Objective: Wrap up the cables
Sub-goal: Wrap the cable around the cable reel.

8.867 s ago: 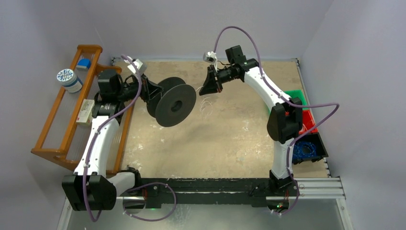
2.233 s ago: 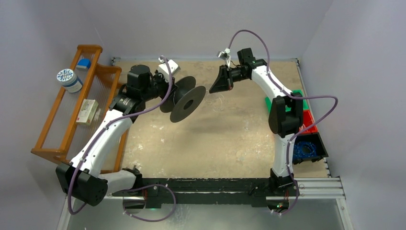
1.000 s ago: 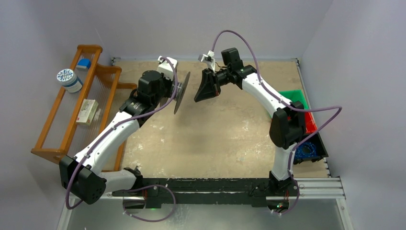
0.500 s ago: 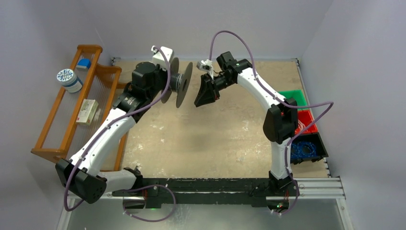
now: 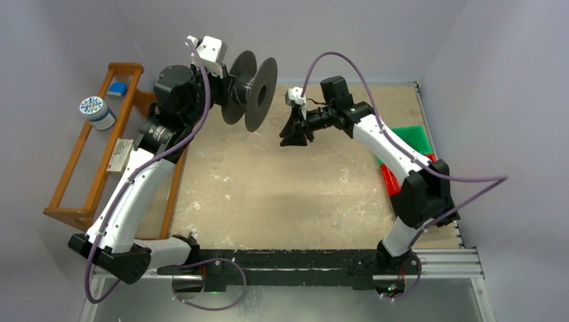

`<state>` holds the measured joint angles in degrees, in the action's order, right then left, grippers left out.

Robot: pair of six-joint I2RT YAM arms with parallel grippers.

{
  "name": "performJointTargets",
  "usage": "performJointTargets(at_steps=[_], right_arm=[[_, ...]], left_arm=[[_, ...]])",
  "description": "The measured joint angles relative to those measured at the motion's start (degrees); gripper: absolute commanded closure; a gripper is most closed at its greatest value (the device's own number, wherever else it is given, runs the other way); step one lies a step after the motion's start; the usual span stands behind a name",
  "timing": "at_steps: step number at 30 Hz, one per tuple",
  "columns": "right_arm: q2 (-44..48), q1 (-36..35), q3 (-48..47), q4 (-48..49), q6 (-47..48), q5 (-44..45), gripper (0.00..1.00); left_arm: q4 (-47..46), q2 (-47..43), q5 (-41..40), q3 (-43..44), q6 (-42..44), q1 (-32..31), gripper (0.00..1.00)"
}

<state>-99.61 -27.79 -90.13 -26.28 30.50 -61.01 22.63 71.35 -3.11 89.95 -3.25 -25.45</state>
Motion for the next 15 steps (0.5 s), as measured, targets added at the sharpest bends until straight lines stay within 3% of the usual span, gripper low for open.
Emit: performJointTargets(at_steps=[6, 15], right_arm=[[6.3, 0.0, 9.7, 17.2, -0.3, -0.6, 0.57], [7.0, -0.1, 21.6, 37.9, -6.3, 0.0, 0.55]], left_arm=[[1.1, 0.1, 7.8, 2.1, -3.2, 2.6, 1.0], [1.0, 0.1, 16.8, 2.3, -8.5, 6.6, 1.0]])
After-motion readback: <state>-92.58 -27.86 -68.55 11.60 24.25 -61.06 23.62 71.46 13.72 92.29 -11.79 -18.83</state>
